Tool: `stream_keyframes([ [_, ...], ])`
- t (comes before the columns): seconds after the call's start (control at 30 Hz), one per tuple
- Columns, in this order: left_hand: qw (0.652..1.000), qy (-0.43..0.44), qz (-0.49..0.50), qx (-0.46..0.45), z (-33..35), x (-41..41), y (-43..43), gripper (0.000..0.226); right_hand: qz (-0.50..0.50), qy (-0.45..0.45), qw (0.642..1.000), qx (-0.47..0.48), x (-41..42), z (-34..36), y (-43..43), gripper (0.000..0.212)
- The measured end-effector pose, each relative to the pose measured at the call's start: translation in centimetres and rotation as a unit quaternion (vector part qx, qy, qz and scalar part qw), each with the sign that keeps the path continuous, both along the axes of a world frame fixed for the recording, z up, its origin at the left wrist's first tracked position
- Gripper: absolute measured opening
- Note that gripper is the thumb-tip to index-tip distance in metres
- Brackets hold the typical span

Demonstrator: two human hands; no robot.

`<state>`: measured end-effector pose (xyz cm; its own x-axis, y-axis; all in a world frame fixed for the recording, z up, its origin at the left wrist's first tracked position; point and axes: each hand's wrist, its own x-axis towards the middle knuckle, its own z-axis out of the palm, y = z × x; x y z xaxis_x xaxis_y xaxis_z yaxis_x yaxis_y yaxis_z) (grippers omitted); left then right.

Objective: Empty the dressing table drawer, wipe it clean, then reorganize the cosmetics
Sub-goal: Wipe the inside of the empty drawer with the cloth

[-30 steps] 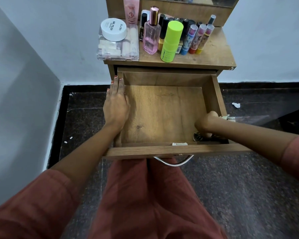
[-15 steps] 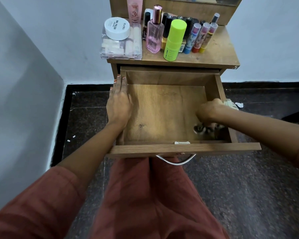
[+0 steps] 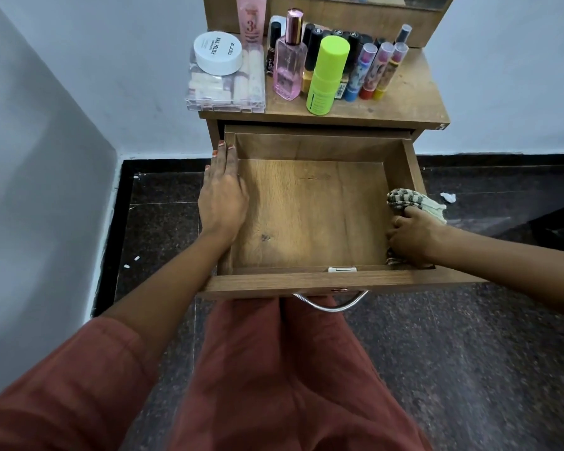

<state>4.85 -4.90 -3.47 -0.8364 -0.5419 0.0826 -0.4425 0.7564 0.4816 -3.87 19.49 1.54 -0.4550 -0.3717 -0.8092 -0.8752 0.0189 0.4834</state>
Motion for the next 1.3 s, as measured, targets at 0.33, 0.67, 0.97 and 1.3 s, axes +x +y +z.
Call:
stream_keyframes([
  [0.33,1.0,0.005,0.005,0.002,-0.3,0.0,-0.1,0.051,-0.112,0.096,0.983,-0.114,-5.7,-0.2,-3.6,0.031],
  [0.67,1.0,0.001,0.002,0.0,-0.3,0.0,-0.2,0.05,0.0,0.173,0.969,-0.178,-7.8,-1.2,-3.5,0.029],
  [0.97,1.0,0.008,0.006,0.002,-0.2,0.0,-0.1,0.049,-0.049,0.07,0.993,-0.086,-0.2,-0.4,-0.4,0.039],
  [1.3,1.0,0.005,0.0,0.007,-0.2,0.0,0.0,0.051,-0.095,0.101,0.975,-0.172,-0.8,-1.1,-0.6,0.034],
])
